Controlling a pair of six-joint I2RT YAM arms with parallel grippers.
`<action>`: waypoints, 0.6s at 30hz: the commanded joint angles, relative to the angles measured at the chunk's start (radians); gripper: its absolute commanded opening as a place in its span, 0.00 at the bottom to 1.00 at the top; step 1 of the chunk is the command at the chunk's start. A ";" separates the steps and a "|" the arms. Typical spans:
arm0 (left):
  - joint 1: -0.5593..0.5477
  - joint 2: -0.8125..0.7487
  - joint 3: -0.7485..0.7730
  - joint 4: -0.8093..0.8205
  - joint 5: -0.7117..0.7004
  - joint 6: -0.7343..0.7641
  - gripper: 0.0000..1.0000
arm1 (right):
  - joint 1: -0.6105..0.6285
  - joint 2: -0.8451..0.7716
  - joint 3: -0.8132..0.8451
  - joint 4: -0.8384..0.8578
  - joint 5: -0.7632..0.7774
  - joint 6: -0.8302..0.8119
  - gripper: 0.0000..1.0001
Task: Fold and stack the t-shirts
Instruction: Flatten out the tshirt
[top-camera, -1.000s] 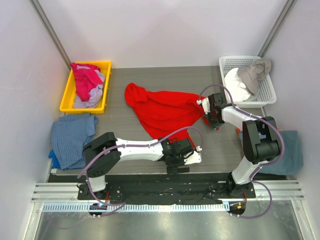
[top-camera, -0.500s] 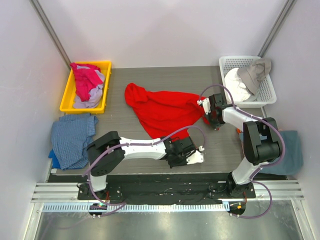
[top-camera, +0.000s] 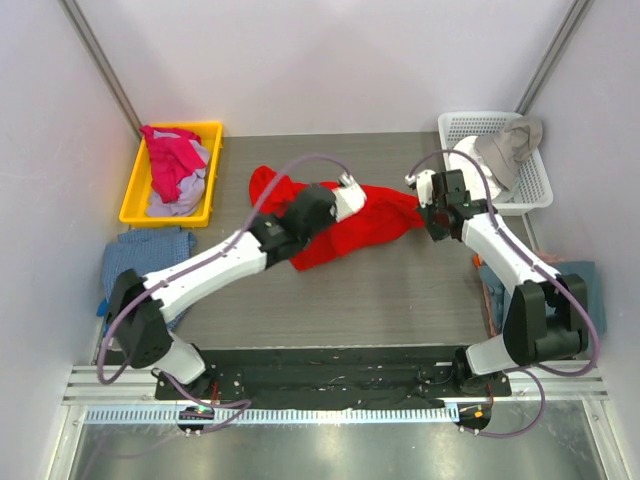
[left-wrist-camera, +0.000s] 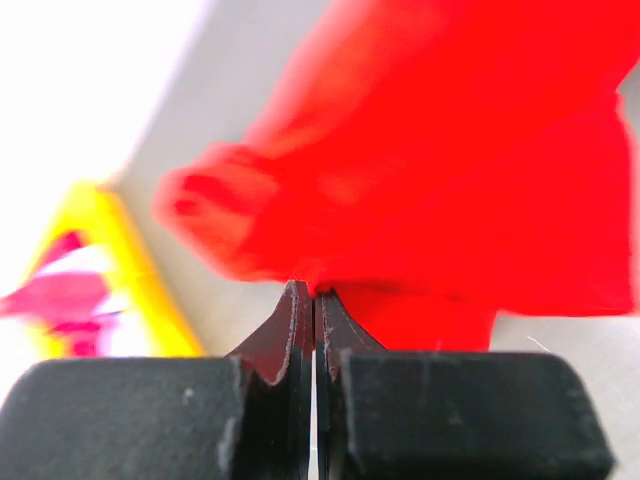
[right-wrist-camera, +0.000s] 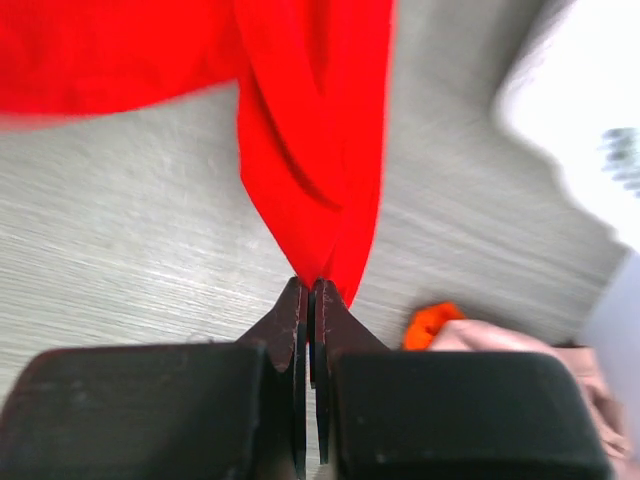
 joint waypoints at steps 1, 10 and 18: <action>0.068 -0.085 0.137 0.027 -0.120 0.051 0.00 | -0.004 -0.084 0.135 -0.058 -0.020 0.033 0.01; 0.291 -0.106 0.404 0.043 -0.143 0.054 0.00 | -0.028 -0.150 0.438 -0.067 0.106 0.005 0.01; 0.435 0.051 0.819 0.040 -0.132 -0.030 0.00 | -0.076 0.017 0.775 0.039 0.175 0.027 0.01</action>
